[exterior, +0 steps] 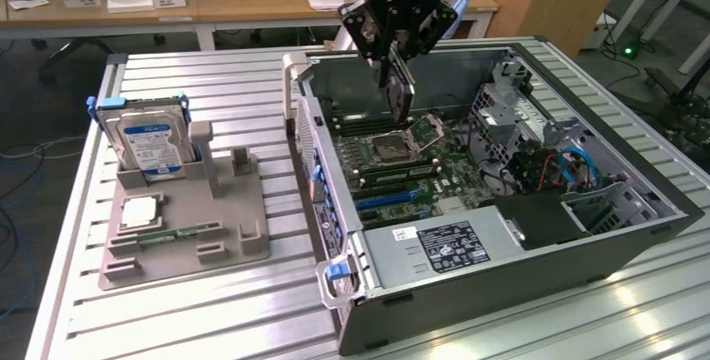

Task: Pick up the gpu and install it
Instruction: 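Pick up the gpu and move the gpu toward the slot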

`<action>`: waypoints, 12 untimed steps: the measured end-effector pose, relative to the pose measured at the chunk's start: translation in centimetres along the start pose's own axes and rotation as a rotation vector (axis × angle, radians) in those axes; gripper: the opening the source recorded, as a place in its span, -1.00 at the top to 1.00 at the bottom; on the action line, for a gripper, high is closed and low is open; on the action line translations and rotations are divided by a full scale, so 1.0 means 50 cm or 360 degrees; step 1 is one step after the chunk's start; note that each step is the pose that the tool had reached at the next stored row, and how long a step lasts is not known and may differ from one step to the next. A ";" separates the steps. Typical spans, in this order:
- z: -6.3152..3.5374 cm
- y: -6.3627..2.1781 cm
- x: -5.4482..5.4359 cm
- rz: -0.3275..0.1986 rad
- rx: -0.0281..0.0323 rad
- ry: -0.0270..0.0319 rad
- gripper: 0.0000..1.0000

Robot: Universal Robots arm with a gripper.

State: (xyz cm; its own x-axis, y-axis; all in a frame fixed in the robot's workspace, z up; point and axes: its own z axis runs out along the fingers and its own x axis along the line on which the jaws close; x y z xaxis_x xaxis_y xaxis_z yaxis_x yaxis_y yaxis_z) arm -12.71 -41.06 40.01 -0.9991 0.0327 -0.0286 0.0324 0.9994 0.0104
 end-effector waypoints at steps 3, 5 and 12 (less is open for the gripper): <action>0.001 0.001 -0.019 -0.0002 0.00000 0.00001 0.44; 0.002 0.001 -0.033 -0.0003 -0.00001 0.00000 0.44; 0.004 0.003 -0.079 -0.0007 -0.00002 0.00001 0.44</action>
State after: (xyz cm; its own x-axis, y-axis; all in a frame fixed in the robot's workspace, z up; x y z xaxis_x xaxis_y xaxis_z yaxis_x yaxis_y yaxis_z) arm -8.74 -41.06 39.94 -0.9992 0.0280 -0.0286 0.0277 0.9996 0.0104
